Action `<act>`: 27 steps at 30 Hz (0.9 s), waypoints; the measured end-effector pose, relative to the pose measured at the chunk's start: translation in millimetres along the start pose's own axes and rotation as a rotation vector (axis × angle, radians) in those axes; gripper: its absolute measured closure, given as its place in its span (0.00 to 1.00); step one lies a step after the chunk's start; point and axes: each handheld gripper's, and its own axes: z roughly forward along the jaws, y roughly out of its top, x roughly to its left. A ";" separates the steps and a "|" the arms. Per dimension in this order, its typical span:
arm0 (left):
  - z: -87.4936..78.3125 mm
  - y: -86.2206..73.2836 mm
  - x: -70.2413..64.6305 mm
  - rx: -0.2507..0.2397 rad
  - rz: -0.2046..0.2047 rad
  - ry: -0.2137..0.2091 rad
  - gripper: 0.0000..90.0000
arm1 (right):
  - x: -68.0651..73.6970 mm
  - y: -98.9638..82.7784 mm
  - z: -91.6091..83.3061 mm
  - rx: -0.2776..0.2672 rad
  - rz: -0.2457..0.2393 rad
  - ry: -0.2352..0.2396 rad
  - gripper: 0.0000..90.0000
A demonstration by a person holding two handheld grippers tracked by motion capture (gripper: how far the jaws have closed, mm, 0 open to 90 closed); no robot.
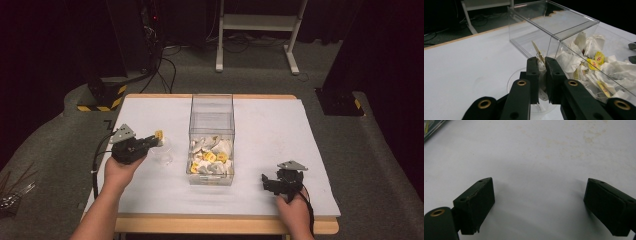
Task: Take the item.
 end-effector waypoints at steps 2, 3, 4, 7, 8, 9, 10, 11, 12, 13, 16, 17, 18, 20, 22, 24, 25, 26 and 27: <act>2.1 -1.2 1.1 0.006 -0.001 0.001 0.91 | 0.0 0.0 0.0 0.000 0.000 0.000 0.11; 3.9 -2.5 1.4 0.013 -0.009 0.002 0.91 | 0.0 0.0 0.0 0.000 0.000 0.000 0.11; 5.3 -3.6 2.0 0.018 -0.006 0.005 0.91 | 0.0 0.0 0.0 0.000 0.000 0.000 0.11; 9.6 -5.9 2.6 0.043 0.009 0.016 0.91 | 0.0 0.0 0.0 0.000 0.000 0.000 0.11; 10.5 -6.6 2.5 0.043 0.004 0.016 0.91 | 0.0 0.0 0.0 0.000 0.000 0.000 0.11; 11.2 -7.0 2.5 0.045 0.002 0.015 0.91 | 0.0 0.0 0.0 0.000 0.000 0.000 0.11; 11.9 -7.4 2.4 0.047 0.004 0.016 0.91 | 0.0 0.0 0.0 0.000 0.000 0.000 0.11; 13.1 -8.0 2.0 0.052 0.007 0.019 0.91 | 0.0 0.0 0.0 0.000 0.000 0.000 0.11; 13.7 -8.5 1.5 0.055 0.003 0.021 0.91 | 0.0 0.0 0.0 0.000 0.000 0.000 0.11; 14.3 -8.9 1.7 0.058 0.008 0.022 0.91 | 0.0 0.0 0.0 0.000 0.000 -0.001 0.11; 14.3 -9.2 1.6 0.054 0.004 0.035 0.83 | 0.0 0.0 0.0 0.000 0.000 0.000 0.11; 14.2 -9.2 1.4 0.054 0.004 0.037 0.78 | 0.0 0.0 0.0 0.000 0.000 0.000 0.11; 13.9 -9.0 0.9 0.053 0.011 0.043 0.75 | 0.0 0.0 0.0 0.000 0.000 0.000 0.11; 13.6 -8.6 0.5 0.052 0.016 0.053 0.67 | 0.0 0.0 0.0 0.000 0.000 -0.001 0.11; 13.4 -8.4 0.4 0.051 0.009 0.056 0.60 | 0.0 0.0 0.0 0.000 0.000 0.000 0.11; 13.0 -8.2 0.4 0.047 0.007 0.058 0.54 | 0.0 0.0 0.0 0.000 0.000 0.000 0.11; 12.7 -8.2 0.7 0.045 0.007 0.050 0.51 | 0.0 0.0 0.0 0.000 0.000 0.000 0.11; 12.6 -8.5 1.2 0.043 0.005 0.034 0.47 | 0.0 0.0 0.0 0.000 -0.001 0.000 0.11; 13.0 -8.8 1.3 0.046 -0.002 0.025 0.42 | 0.0 0.0 0.0 0.000 0.000 -0.001 0.11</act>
